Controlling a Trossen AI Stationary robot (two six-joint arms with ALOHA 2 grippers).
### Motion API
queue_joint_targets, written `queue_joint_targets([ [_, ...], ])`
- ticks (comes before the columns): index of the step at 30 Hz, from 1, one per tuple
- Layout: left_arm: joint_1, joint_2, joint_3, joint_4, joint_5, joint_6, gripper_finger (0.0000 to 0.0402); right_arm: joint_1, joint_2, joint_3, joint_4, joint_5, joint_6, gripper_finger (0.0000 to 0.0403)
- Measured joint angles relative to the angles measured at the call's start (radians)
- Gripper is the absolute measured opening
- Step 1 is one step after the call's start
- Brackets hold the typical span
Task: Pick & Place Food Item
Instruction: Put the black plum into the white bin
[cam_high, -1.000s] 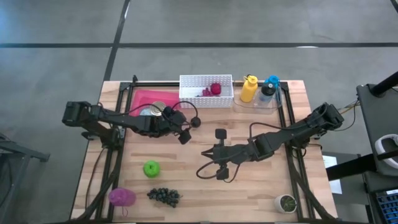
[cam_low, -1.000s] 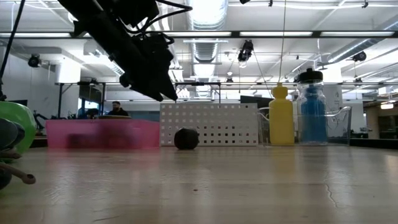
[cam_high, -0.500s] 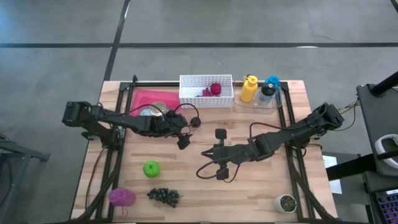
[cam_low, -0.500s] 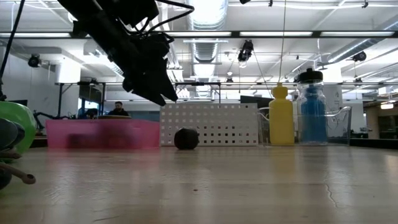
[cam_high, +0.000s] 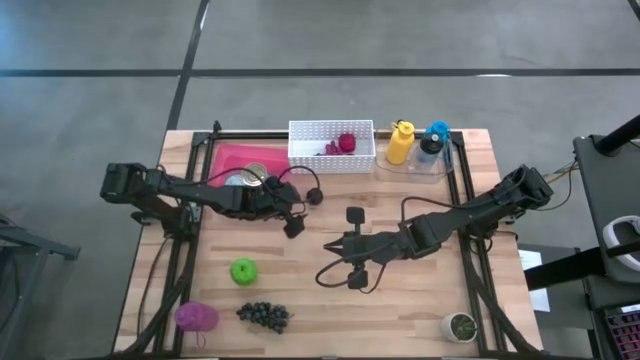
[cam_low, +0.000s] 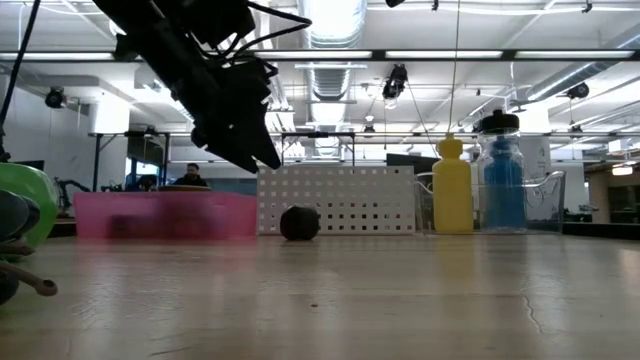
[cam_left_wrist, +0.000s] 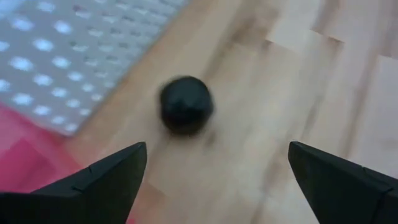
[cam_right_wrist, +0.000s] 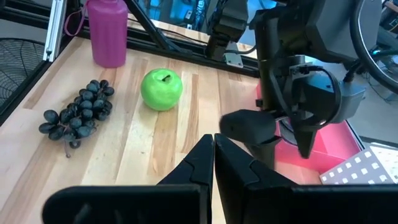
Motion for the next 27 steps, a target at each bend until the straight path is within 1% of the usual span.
queue_joint_targets([
  [3, 0.001, 0.000, 0.000, 0.007, -0.092, -0.004, 0.0389, 0.000, 0.000, 0.000, 0.000, 0.000, 0.000, 0.0008],
  [5, 0.003, 0.000, 0.001, 0.024, -0.096, -0.005, 0.0387, 0.000, 0.000, 0.000, 0.000, 0.000, 0.000, 0.0008],
  [6, 0.009, 0.000, 0.005, 0.025, -0.067, -0.005, 0.0387, 0.000, 0.000, 0.000, 0.000, 0.000, 0.000, 0.0008],
  [10, 0.070, 0.000, 0.047, -0.015, 0.157, -0.006, 0.0385, 0.000, 0.000, 0.000, 0.001, 0.000, 0.000, 0.0008],
  [11, 0.087, 0.000, 0.063, -0.034, 0.184, -0.006, 0.0385, 0.000, 0.000, 0.000, 0.001, 0.000, 0.000, 0.0008],
  [15, 0.131, 0.017, 0.111, -0.073, 0.189, 0.045, 0.0387, 0.000, 0.000, 0.000, 0.006, 0.000, 0.000, 0.0008],
  [18, 0.139, 0.074, 0.158, -0.118, 0.192, 0.078, 0.0387, 0.000, 0.000, 0.000, 0.023, 0.000, 0.003, 0.0008],
  [24, 0.141, 0.246, 0.271, -0.150, 0.192, 0.139, 0.0381, 0.001, -0.007, 0.003, 0.047, -0.001, 0.000, 0.0008],
  [27, 0.147, 0.303, 0.324, -0.160, 0.157, 0.152, 0.0382, 0.001, -0.008, 0.003, 0.046, -0.007, 0.000, 0.0008],
])
